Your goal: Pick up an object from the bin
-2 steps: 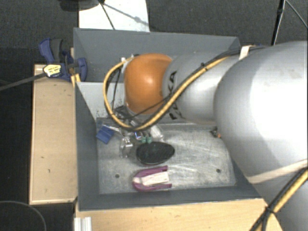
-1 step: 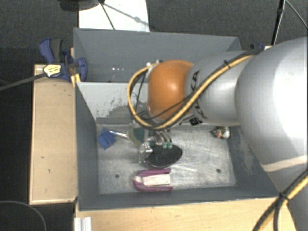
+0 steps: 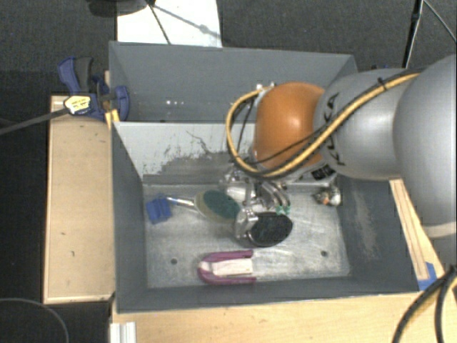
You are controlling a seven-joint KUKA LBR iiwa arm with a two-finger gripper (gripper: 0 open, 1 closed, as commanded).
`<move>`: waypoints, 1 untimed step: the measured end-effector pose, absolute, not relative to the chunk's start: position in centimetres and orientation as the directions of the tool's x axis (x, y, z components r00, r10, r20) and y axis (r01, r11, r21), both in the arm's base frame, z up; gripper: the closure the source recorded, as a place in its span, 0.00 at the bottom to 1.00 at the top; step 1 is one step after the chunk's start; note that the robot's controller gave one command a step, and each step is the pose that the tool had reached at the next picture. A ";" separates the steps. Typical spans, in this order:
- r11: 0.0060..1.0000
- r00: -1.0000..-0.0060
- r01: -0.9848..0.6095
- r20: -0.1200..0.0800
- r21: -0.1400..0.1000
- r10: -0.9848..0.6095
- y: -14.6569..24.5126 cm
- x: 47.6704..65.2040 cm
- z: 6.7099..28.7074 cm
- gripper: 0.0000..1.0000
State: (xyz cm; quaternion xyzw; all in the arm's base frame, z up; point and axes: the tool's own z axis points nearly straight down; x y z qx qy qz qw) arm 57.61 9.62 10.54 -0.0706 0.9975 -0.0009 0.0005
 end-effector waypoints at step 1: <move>0.986 -0.986 -0.168 -0.002 0.000 -0.168 10.0 56.8 7.5 0.00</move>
Offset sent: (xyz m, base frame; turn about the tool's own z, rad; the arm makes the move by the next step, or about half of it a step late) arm -0.0086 0.0039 -0.0304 -0.0308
